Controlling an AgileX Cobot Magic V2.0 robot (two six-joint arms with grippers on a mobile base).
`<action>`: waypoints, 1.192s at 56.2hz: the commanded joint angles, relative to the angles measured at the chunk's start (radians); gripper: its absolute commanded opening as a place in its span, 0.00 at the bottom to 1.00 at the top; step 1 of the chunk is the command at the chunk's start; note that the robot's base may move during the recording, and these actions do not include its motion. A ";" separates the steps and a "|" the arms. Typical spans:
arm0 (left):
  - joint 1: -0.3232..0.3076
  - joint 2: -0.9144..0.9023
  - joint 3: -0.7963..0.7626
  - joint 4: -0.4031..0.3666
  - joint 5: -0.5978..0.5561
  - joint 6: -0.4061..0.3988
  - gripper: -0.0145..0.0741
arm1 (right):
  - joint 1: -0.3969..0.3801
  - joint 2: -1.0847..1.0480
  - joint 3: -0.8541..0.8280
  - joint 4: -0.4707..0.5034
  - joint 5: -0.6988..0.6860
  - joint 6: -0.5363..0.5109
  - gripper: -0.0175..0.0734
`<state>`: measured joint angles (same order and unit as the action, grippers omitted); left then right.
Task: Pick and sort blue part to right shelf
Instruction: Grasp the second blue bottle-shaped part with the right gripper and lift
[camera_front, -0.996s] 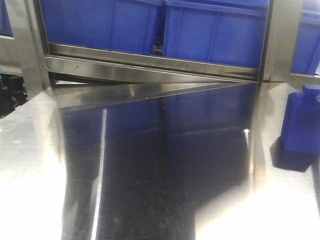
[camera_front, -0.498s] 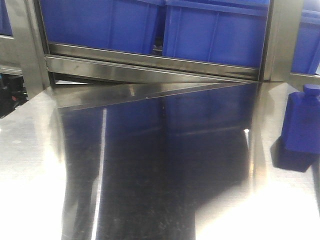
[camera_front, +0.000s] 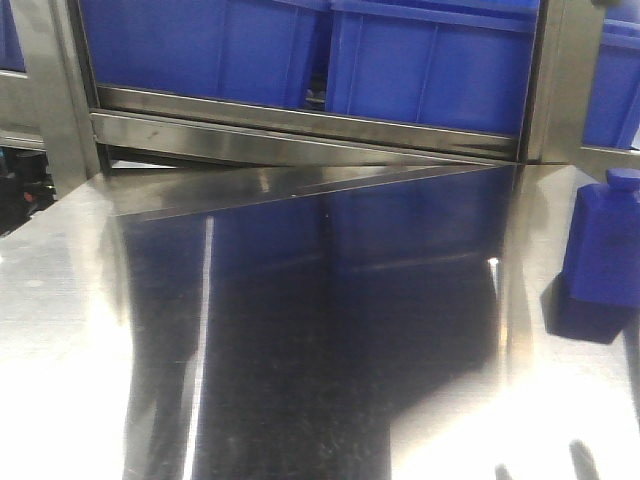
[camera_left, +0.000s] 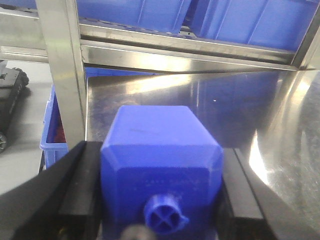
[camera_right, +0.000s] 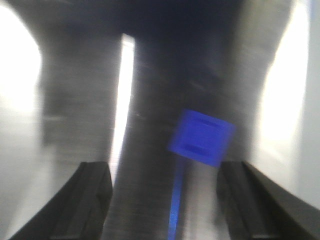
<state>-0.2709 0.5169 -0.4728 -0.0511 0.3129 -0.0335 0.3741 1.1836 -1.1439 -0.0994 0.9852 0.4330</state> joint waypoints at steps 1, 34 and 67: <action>-0.009 0.001 -0.028 -0.003 -0.095 -0.001 0.54 | -0.022 0.047 -0.053 -0.116 0.055 0.101 0.81; -0.009 0.001 -0.028 -0.003 -0.093 -0.001 0.54 | -0.032 0.364 -0.053 -0.082 -0.030 0.142 0.81; -0.009 0.001 -0.028 -0.003 -0.082 -0.001 0.54 | -0.033 0.434 -0.053 -0.087 -0.106 0.080 0.42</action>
<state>-0.2709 0.5169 -0.4728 -0.0511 0.3122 -0.0335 0.3446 1.6757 -1.1642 -0.1709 0.8915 0.5592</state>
